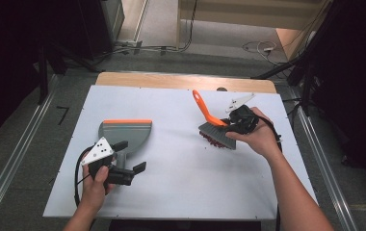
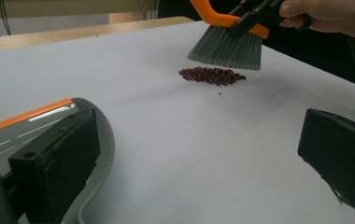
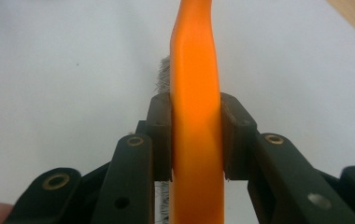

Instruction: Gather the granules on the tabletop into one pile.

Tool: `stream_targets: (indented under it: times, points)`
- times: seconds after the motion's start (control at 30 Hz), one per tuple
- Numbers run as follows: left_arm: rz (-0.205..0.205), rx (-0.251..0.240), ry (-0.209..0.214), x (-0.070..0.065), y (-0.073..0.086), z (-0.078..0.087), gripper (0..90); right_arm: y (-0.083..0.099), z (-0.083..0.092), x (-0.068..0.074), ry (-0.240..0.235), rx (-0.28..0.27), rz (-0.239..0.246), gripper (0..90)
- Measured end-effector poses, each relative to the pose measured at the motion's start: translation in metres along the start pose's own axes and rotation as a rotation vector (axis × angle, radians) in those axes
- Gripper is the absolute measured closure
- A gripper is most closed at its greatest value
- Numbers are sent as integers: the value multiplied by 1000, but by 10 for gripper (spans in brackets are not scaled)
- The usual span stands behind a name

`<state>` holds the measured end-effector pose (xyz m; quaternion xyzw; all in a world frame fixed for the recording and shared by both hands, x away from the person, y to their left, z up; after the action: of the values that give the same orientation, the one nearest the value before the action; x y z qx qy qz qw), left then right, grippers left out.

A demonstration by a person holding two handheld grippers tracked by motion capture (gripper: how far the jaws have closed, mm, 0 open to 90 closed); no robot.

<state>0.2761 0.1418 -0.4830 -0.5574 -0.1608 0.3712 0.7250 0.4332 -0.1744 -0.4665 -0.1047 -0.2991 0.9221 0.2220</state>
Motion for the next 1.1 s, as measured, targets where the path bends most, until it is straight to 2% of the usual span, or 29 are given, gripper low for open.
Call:
stream_targets:
  times: [0.1,0.17,0.3,0.37,0.43,0.57,0.67,0.73,0.93,1.1]
  points:
    - [0,0,-1,0,0,0,0,-2,5,-3,11,-13,-29,680]
    - [0,0,-2,0,0,0,0,-2,5,0,-6,-8,-42,680]
    - [0,-1,-2,1,0,0,0,-1,-5,22,-66,26,-24,680]
    - [-2,3,-2,0,0,0,0,-1,-12,35,-107,32,-52,680]
    - [-2,2,-2,0,0,0,0,-1,-19,46,-141,45,-48,680]
    - [-1,-2,-2,0,0,1,0,-1,-31,61,-177,68,-41,680]
    - [-2,-2,-2,0,0,1,0,2,-37,57,-151,92,-36,680]
    - [0,-2,-2,0,0,1,0,3,-37,51,-151,81,-56,680]
    - [-1,-1,-1,0,0,1,0,8,-35,32,-103,71,-110,679]
    - [-1,-2,-1,0,0,1,0,10,-32,20,-49,79,-119,679]
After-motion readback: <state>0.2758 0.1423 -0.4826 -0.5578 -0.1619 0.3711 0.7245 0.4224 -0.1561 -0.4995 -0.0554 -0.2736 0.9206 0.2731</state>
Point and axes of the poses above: each handheld gripper's, and its own axes: z roughly backward along the jaws, y roughly out of its underside, x roughly to its left, the point moved 7 cm from there along -z, roughly forward along the jaws
